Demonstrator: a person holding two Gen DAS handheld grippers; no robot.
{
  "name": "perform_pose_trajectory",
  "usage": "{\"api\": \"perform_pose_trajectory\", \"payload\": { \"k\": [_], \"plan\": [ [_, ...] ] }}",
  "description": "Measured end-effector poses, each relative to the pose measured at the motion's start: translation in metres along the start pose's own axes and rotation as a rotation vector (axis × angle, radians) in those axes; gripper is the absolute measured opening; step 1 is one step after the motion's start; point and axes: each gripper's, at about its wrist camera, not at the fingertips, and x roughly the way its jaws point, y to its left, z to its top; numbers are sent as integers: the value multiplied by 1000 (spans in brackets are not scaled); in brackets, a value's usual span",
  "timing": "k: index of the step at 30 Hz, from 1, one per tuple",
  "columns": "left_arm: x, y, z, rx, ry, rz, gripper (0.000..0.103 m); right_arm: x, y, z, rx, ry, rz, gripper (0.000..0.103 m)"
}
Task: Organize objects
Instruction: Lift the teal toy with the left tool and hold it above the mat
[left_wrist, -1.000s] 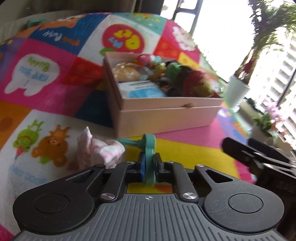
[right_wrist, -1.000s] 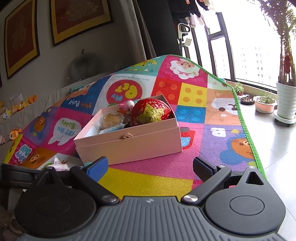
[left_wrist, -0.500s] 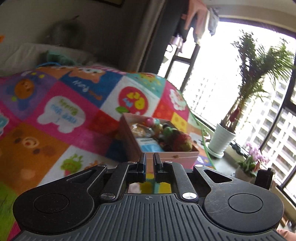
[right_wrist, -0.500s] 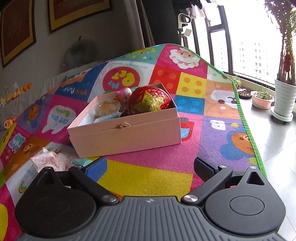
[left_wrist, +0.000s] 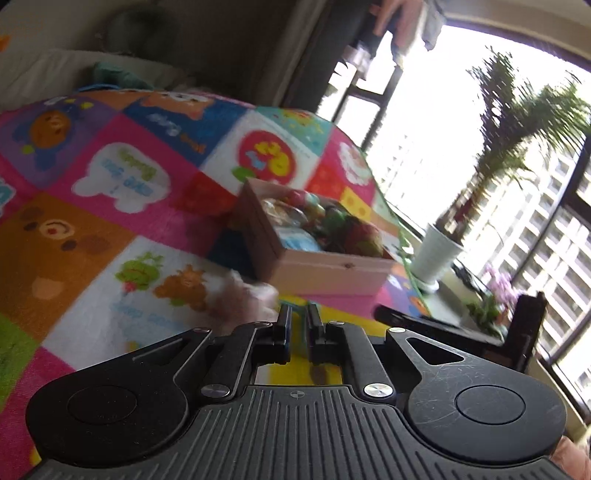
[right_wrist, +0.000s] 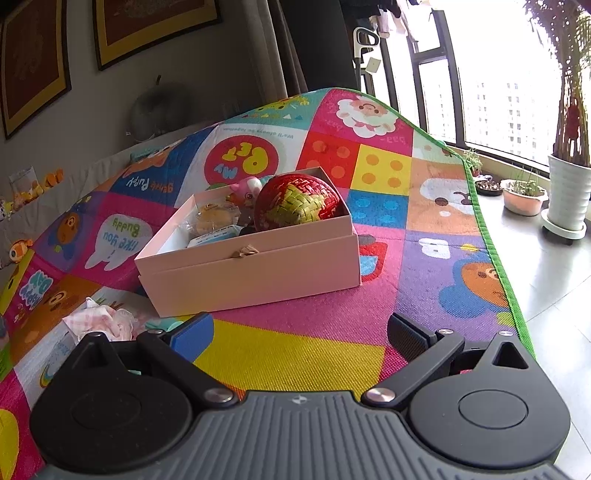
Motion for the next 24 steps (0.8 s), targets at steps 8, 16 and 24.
{"api": "perform_pose_trajectory", "payload": {
  "k": [8, 16, 24],
  "plan": [
    [94, -50, -11, 198, 135, 77, 15, -9, -12, -1, 67, -39, 7, 100],
    [137, -58, -16, 310, 135, 252, 18, -10, -15, -1, 88, -53, 25, 101],
    [120, -61, -18, 284, 169, 184, 27, -12, -13, -1, 73, -64, 40, 103]
  ]
}}
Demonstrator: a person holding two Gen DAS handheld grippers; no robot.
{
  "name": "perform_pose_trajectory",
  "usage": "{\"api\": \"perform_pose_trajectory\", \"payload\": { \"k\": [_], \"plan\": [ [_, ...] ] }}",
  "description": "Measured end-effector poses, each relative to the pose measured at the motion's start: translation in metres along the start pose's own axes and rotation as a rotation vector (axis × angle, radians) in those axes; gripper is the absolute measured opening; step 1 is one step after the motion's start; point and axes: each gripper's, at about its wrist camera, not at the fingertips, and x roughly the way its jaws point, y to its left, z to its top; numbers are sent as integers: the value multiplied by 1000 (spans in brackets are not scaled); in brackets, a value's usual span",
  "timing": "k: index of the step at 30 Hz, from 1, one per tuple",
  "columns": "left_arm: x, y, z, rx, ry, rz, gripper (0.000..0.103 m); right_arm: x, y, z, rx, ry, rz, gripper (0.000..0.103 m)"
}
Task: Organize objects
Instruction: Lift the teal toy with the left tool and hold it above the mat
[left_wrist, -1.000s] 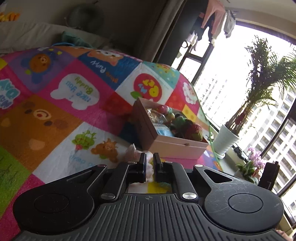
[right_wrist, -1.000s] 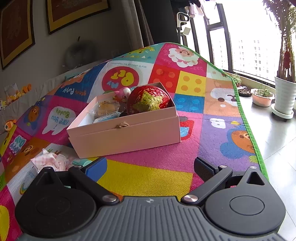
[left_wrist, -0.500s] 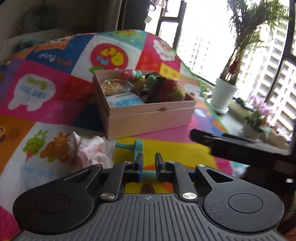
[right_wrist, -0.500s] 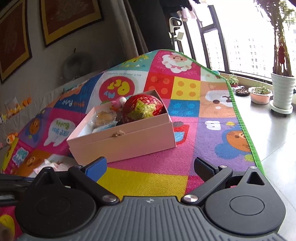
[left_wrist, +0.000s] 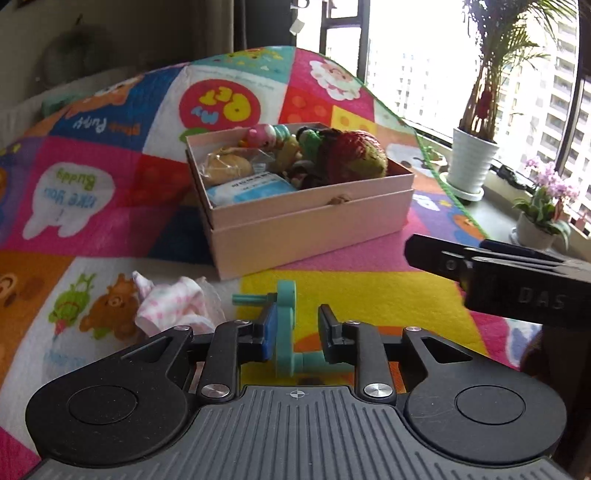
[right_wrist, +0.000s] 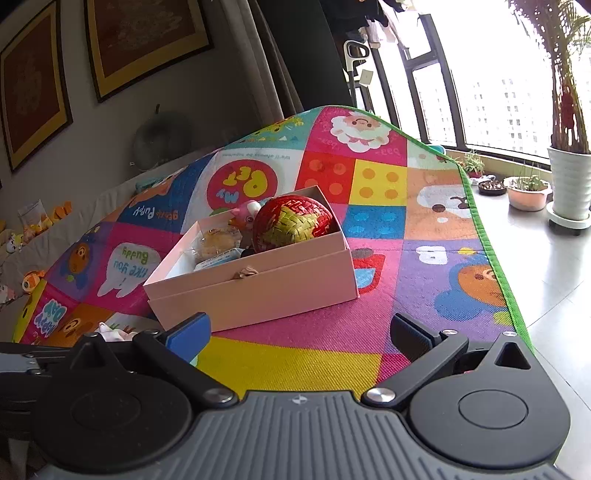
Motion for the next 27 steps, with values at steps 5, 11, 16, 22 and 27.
{"api": "perform_pose_trajectory", "payload": {
  "k": [5, 11, 16, 22, 27],
  "plan": [
    [-10, 1, -5, -2, 6, -29, 27, -1, -2, 0, 11, -6, 9, 103],
    [3, 5, -7, 25, 64, -20, 27, -2, -4, 0, 20, -8, 21, 103],
    [18, 2, -4, 16, 73, -30, 24, -1, -7, 0, 36, -7, 26, 103],
    [15, -5, -9, 68, 54, -47, 16, 0, -5, 1, 25, 3, 16, 103],
    [0, 0, -13, 51, 44, -88, 14, 4, -3, 1, 22, 25, 1, 103]
  ]
}}
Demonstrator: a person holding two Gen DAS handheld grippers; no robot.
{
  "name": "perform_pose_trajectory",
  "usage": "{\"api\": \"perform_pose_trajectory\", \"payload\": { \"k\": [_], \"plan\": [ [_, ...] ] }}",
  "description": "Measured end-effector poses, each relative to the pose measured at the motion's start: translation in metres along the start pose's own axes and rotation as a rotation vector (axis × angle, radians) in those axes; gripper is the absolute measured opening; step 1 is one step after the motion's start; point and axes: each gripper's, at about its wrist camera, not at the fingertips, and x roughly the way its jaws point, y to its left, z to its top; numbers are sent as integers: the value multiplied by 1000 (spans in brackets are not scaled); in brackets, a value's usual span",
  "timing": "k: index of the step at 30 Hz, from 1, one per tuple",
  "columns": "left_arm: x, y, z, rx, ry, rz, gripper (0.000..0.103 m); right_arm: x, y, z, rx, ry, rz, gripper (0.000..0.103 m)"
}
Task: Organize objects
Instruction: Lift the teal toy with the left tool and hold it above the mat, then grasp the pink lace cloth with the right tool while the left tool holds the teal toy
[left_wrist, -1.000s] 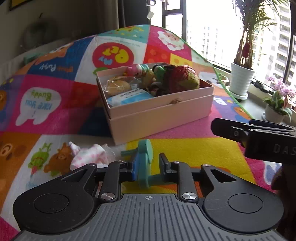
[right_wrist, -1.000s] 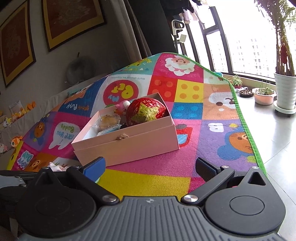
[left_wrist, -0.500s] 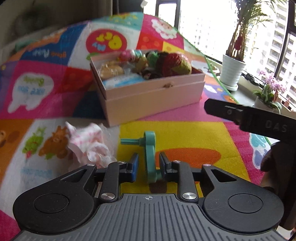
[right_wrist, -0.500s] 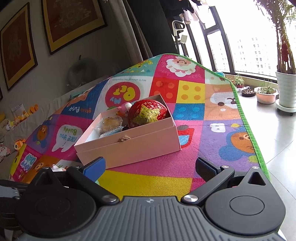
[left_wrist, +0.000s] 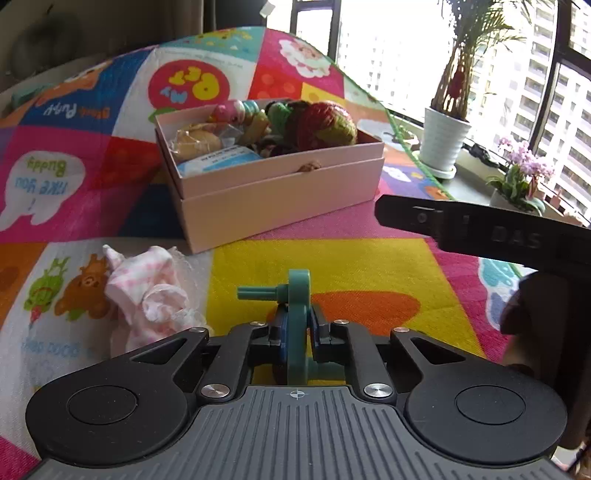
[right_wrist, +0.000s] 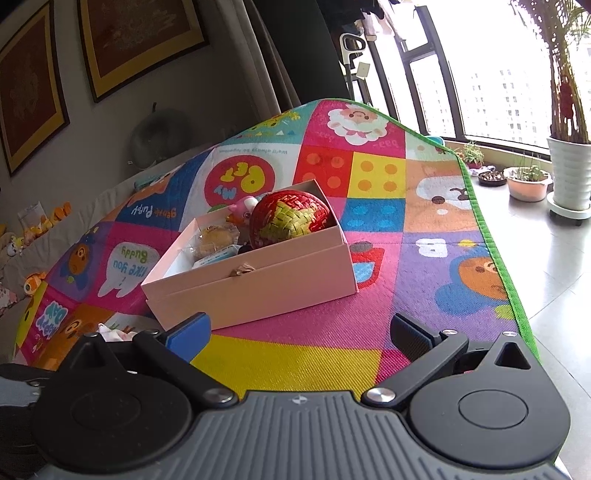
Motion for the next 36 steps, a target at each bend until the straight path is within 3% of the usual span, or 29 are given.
{"api": "perform_pose_trajectory", "payload": {
  "k": [4, 9, 13, 16, 20, 23, 27, 30, 36],
  "plan": [
    [-35, 13, -8, -33, -64, -21, 14, 9, 2, 1, -17, 52, -8, 103],
    [-101, 65, -33, -188, -174, 21, 14, 24, 23, 1, -128, 147, -26, 103],
    [-136, 105, -51, -302, -215, 147, 14, 24, 71, 5, -229, 170, 103, 103],
    [-149, 123, -55, -362, -251, 156, 14, 35, 120, 7, -302, 225, 189, 103],
    [-157, 131, -56, -398, -283, 156, 14, 59, 175, -2, -418, 288, 213, 102],
    [-156, 135, -59, -409, -278, 150, 14, 75, 195, -8, -453, 351, 218, 85],
    [-154, 138, -66, -424, -266, 141, 14, 81, 199, -9, -471, 403, 229, 41],
    [-152, 137, -68, -428, -256, 134, 14, 68, 194, -8, -493, 375, 243, 29],
    [-143, 129, -58, -426, -238, 95, 14, 26, 164, 7, -480, 284, 274, 24]
  ]
}}
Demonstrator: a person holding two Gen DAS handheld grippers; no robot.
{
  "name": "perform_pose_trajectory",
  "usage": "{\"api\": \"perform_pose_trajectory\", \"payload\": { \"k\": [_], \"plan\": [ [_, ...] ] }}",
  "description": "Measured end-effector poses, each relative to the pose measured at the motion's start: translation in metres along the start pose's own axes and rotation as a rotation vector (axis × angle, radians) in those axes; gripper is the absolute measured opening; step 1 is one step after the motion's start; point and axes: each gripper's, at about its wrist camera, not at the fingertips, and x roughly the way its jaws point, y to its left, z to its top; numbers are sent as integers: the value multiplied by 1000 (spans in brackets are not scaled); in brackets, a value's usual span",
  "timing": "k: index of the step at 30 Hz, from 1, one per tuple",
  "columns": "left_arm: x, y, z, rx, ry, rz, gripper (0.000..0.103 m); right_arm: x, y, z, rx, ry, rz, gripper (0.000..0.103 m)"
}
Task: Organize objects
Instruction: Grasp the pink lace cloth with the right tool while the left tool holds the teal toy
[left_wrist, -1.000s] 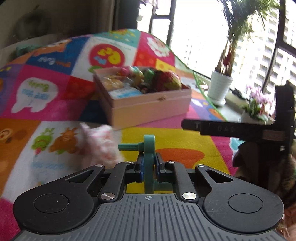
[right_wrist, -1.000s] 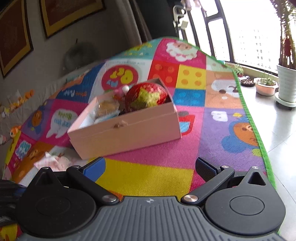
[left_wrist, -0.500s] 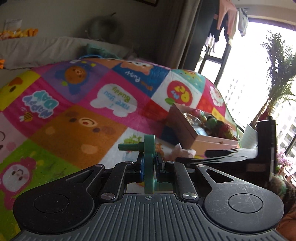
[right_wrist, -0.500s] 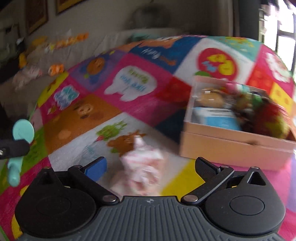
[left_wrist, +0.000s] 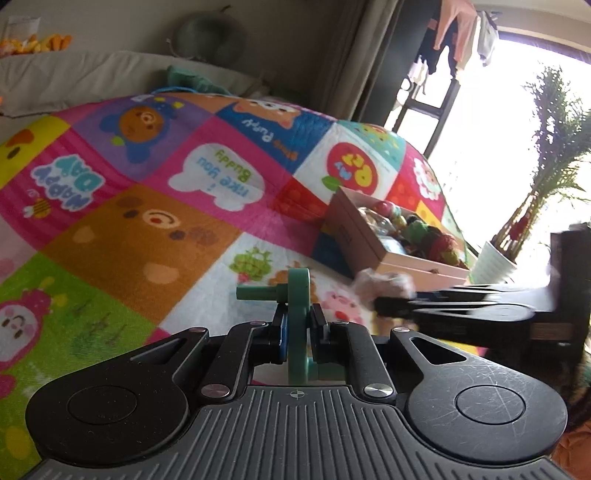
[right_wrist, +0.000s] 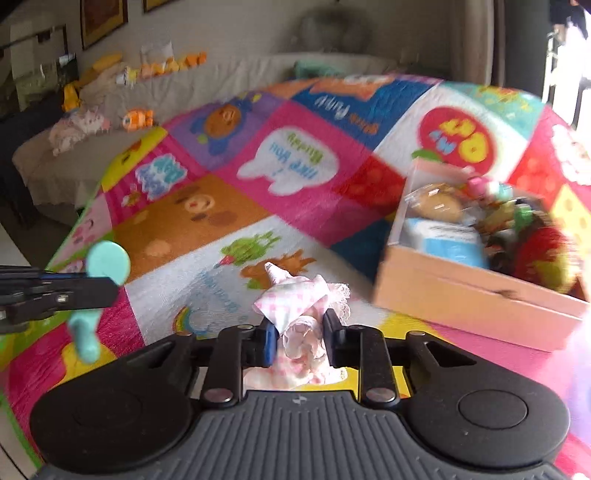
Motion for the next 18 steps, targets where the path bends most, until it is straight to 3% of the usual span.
{"api": "perform_pose_trajectory", "payload": {
  "k": [3, 8, 13, 15, 18],
  "plan": [
    [10, -14, 12, 15, 7, -34, 14, -40, -30, -11, 54, -94, -40, 24],
    [61, -63, 53, 100, 27, -88, 14, -93, -86, -36, 145, -233, -239, 24],
    [137, -118, 89, 141, 14, -129, 14, -114, -127, -57, 258, -256, -279, 24],
    [165, -128, 92, 137, 0, -132, 15, -115, -133, -65, 266, -257, -294, 24],
    [196, -131, 88, 109, 41, -125, 17, -114, -141, -72, 279, -254, -299, 24]
  ]
}}
